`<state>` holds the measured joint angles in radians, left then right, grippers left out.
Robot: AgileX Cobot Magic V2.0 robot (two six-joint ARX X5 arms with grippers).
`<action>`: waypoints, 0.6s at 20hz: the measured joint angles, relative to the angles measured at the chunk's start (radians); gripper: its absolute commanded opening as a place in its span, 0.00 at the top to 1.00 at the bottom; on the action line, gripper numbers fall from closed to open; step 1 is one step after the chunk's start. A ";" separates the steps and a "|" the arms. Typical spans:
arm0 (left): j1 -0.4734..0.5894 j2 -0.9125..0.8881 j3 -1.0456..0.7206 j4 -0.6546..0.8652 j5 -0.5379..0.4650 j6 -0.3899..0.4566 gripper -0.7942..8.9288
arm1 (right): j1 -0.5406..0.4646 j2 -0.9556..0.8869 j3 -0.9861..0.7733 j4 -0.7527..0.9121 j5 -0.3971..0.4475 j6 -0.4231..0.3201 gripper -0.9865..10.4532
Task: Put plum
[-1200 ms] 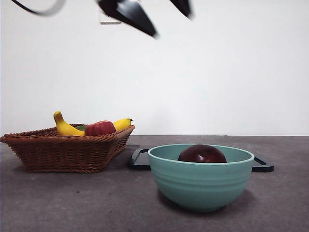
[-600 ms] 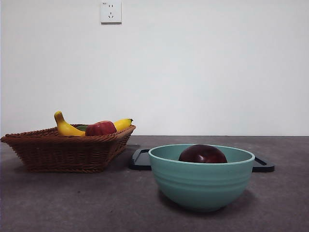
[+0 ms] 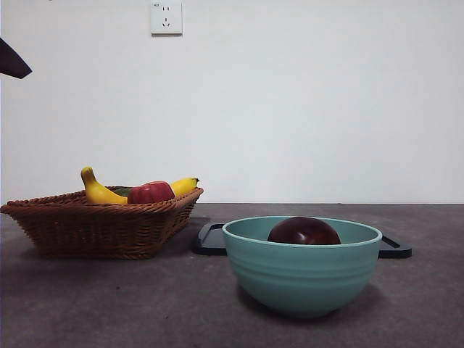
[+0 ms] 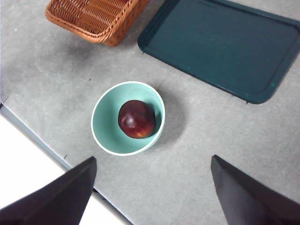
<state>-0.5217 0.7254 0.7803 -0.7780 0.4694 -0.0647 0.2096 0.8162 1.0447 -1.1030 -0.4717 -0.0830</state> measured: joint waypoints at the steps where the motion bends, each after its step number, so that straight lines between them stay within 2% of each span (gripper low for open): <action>1: 0.000 0.000 0.000 0.000 0.000 -0.001 0.50 | 0.000 0.000 0.000 -0.001 0.000 0.001 0.57; 8: 0.000 0.000 0.000 0.000 0.000 -0.001 0.50 | 0.006 -0.001 -0.054 0.042 -0.026 0.021 0.57; 12: 0.000 0.000 0.000 0.003 0.000 -0.001 0.50 | 0.056 0.016 -0.247 0.239 -0.051 0.115 0.57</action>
<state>-0.5217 0.7254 0.7803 -0.7753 0.4698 -0.0658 0.2653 0.8318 0.7975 -0.8639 -0.5232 0.0319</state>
